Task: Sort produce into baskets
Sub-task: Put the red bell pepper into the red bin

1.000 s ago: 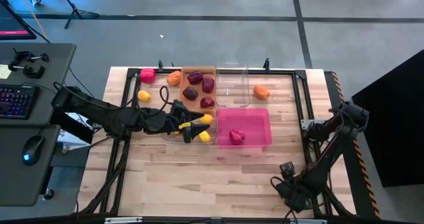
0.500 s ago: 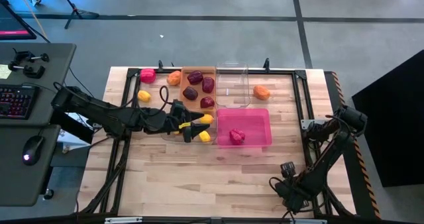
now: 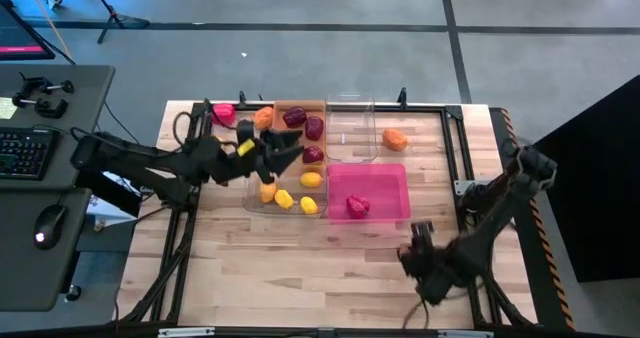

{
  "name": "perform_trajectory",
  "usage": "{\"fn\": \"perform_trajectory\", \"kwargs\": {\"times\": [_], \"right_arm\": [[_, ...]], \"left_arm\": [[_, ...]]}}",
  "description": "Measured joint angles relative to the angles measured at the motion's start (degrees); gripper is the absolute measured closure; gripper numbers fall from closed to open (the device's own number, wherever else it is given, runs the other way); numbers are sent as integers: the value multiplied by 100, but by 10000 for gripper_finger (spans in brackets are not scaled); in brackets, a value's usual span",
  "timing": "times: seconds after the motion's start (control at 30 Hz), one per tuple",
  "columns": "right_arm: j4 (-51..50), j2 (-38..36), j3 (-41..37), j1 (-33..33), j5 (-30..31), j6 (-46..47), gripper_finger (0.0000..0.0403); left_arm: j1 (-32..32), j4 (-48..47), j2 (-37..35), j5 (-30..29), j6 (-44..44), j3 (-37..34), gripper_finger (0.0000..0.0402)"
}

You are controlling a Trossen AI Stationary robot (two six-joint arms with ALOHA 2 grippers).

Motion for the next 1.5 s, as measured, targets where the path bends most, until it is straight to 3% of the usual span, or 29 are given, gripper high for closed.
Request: {"fn": "perform_trajectory", "kwargs": {"times": [0.2, 0.37, 0.5, 0.57, 0.67, 0.8, 1.07, 1.33, 1.5], "right_arm": [[369, -800, 219, -1037, 1523, -234, 203], [2108, -1146, 141, -2267, 2260, -1622, 200], [3557, -1020, 70, -3366, 1950, -2336, 200], [3966, -892, 70, -3779, 1453, -2367, 197], [3850, -660, 68, -4186, 604, -2160, 194], [3285, -303, 53, -4494, 11, -1532, 188], [3180, -185, 53, -4769, -59, 318, 176], [3087, -189, 55, -4828, -268, 416, 172], [2910, -189, 55, -5082, -474, 319, 124]], "left_arm": [[458, -31, -244, 360, -118, 0, 32], [814, -28, -317, 741, -29, 0, 32], [1253, -67, -323, 1044, 219, 0, 32], [1580, -92, -324, 1418, 230, 0, 32], [2213, -140, -383, 2418, 163, 0, 32], [3204, -339, -628, 3693, -13, 0, 32], [4654, -731, -775, 5544, -161, 0, 32], [4958, -1291, -575, 5929, 28, 0, 32], [5056, -1577, -575, 5885, 174, 0, 32]]}}
